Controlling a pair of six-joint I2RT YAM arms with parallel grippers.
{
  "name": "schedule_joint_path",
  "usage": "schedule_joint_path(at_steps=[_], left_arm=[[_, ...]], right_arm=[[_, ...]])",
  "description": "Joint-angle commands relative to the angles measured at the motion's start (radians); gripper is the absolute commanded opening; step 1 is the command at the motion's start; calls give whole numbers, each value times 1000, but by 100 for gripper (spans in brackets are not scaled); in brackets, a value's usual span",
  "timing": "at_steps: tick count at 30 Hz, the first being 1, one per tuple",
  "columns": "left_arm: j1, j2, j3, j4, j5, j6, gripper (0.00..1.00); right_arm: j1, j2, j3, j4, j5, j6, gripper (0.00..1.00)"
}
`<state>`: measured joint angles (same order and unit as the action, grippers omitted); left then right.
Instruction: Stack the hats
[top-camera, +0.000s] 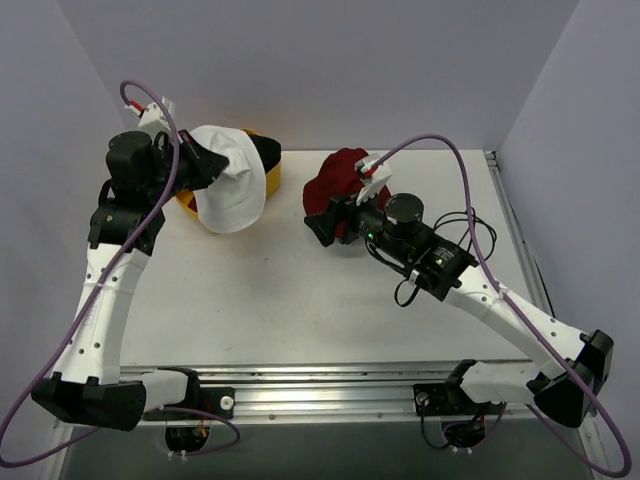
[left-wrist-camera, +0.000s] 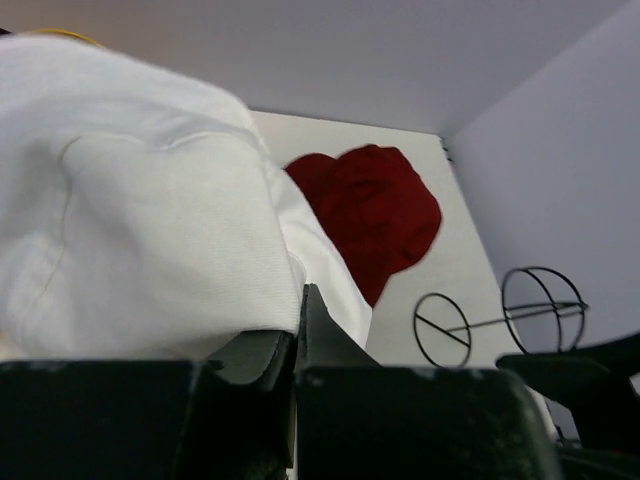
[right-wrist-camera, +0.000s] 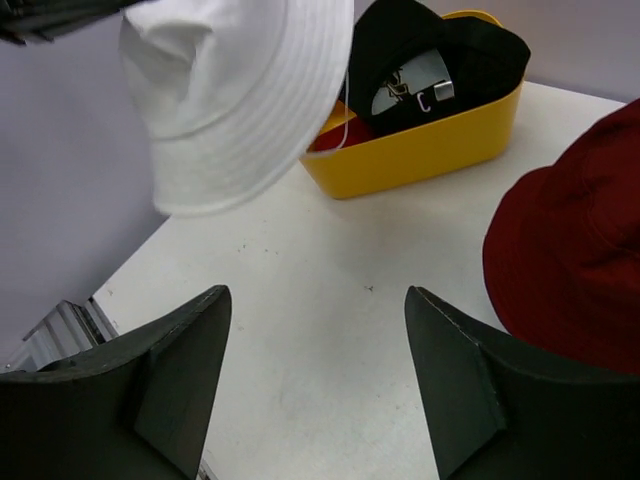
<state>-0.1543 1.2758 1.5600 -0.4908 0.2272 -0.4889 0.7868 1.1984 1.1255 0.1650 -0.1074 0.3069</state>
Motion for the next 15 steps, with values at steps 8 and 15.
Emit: schedule_joint_path(at_steps=[8, 15], left_arm=[[-54, -203, -233, 259, 346, -186, 2], [-56, -268, -370, 587, 549, -237, 2]], right_arm=[[-14, 15, 50, 238, -23, 165, 66], [-41, -6, -42, 353, -23, 454, 66]])
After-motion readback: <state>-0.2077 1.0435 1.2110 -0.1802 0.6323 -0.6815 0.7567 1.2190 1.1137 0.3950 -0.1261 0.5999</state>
